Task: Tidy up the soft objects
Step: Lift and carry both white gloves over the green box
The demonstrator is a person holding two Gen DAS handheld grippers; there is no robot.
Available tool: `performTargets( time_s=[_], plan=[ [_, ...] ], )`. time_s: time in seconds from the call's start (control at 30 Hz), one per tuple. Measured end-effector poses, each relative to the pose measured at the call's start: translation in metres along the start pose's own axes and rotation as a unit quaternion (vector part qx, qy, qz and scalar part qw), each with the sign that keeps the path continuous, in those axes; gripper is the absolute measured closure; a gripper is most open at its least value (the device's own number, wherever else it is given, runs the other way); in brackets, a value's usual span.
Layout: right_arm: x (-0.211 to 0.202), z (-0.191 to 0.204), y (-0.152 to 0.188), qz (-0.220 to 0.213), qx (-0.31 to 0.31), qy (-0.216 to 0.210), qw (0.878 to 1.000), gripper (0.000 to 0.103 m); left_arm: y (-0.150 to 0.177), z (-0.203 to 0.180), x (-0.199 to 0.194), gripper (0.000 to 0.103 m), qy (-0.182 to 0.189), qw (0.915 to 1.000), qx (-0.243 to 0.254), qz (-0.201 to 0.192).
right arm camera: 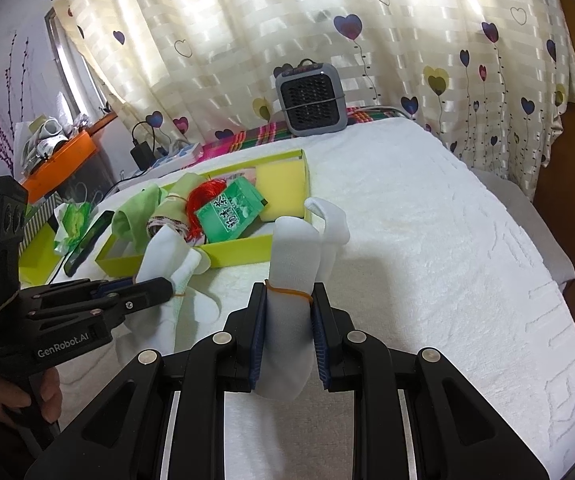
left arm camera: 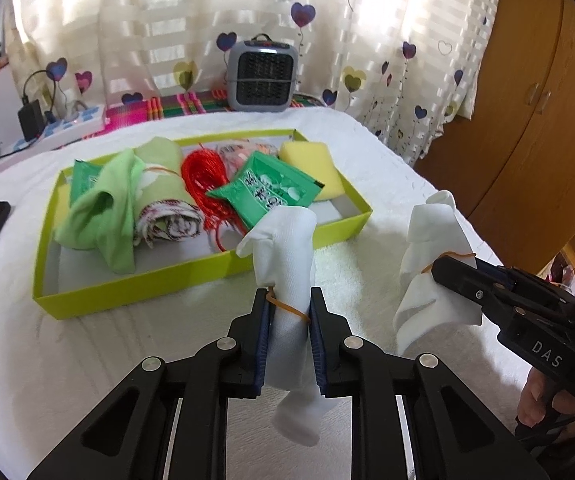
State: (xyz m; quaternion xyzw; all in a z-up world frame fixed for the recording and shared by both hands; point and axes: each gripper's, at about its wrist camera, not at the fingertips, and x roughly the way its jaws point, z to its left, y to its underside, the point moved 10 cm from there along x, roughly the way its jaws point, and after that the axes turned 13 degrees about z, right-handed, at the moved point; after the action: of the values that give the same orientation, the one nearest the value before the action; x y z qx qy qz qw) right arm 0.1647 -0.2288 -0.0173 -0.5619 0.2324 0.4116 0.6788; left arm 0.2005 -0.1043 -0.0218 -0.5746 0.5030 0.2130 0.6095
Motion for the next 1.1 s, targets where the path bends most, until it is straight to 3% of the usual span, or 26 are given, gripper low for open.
performTargets(
  time_s=[0.5,1.1],
  plan=[
    [-0.019,0.017,-0.022,-0.029,-0.024,0.007,0.999,0.081,-0.014,0.020,-0.041,0.085,-0.012,0.9988,-0.010,-0.047],
    [-0.015,0.032,-0.059,-0.043,-0.055,0.013,0.998,0.081,-0.037,0.066,-0.059,0.085,-0.038,0.9960,-0.041,-0.069]
  ],
)
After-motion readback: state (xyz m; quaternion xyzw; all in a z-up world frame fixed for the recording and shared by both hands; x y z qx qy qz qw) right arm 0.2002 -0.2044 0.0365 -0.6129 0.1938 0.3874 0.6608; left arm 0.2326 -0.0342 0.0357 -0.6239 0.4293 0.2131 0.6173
